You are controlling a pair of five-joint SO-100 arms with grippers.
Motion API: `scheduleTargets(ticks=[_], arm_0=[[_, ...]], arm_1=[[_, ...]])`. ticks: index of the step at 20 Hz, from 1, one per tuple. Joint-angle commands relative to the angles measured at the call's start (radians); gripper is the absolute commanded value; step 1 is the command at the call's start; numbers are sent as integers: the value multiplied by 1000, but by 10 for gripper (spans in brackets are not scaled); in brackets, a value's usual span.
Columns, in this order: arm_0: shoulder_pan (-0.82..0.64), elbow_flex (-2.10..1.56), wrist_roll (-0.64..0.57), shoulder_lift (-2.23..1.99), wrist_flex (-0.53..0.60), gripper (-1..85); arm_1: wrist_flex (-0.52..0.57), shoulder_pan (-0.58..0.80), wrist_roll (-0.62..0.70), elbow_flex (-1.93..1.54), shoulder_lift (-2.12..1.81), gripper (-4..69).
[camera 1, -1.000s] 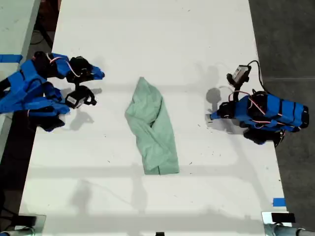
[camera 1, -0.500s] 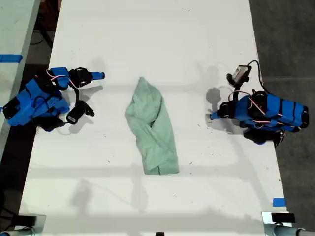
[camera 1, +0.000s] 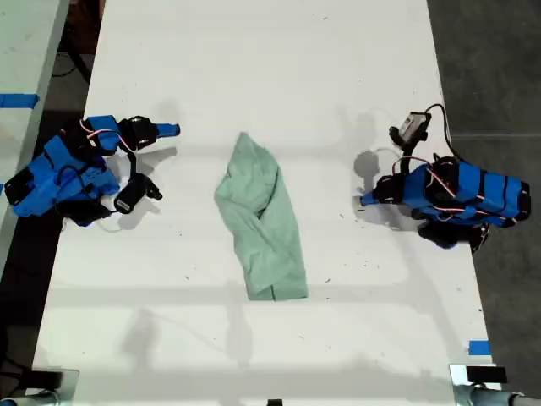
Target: Fold t shirt
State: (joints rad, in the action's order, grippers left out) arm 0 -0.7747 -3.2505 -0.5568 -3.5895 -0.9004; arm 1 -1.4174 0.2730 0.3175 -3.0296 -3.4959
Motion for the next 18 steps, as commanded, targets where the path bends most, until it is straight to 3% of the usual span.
scheduleTargets(ticks=[1, 6, 9, 10, 11, 15, 16, 17, 18], arm_0=[[9, -31, 0, -9, 17, -4], [8, -31, -2, -9, 17, -4], [-2, -31, 3, -9, 14, 50], [-5, -31, 5, -9, 14, 51], [-8, -31, 5, -9, 12, 47], [6, -31, -3, -9, 12, -3], [21, -29, -18, -9, 20, -3], [21, -29, -17, -9, 20, -3], [15, -29, -12, -9, 18, 4]], arm_1=[[-2, -5, 11, -26, -9, 29], [-2, -5, 11, -26, -9, 62], [-2, -2, 11, -26, -9, 155], [-2, -2, 12, -26, -9, 119], [-2, -3, 12, -26, -9, -8], [-2, -2, 12, -26, -9, 2], [-2, -2, 12, -26, -9, 54], [-2, -2, 14, -26, -9, 62], [-2, -2, 12, -26, -9, -4]])
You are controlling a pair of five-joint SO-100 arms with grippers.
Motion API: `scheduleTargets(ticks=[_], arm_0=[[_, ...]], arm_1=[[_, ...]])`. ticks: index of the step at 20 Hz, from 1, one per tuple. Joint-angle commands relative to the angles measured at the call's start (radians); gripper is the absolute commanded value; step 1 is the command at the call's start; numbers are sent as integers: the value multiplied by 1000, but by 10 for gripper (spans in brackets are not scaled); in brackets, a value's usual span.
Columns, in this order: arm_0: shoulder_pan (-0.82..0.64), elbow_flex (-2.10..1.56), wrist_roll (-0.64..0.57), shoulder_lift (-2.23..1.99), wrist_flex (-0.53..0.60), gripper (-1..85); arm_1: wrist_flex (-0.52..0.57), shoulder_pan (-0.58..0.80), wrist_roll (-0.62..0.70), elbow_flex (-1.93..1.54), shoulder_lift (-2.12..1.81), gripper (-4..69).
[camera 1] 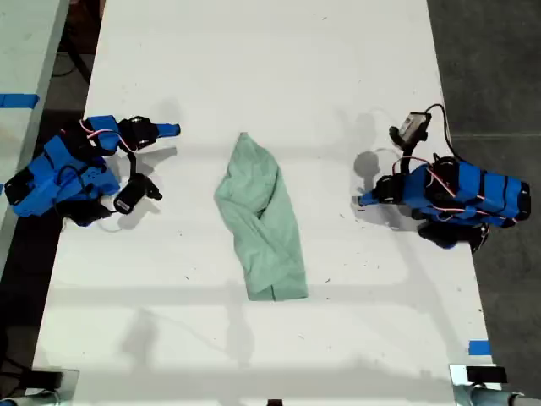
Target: Fold t shirt
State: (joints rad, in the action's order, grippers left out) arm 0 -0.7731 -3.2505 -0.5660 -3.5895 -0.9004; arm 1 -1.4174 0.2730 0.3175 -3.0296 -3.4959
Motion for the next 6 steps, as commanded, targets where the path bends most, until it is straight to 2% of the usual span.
scheduleTargets(ticks=[1, 3, 6], arm_0=[[5, -29, -2, -9, 15, 32], [9, -29, 0, -9, 14, -3], [11, -29, -2, -9, 14, -3]], arm_1=[[-2, -3, 11, -26, -9, -4], [-2, -3, 11, -26, -9, 0], [-2, -3, 11, -26, -9, 72]])
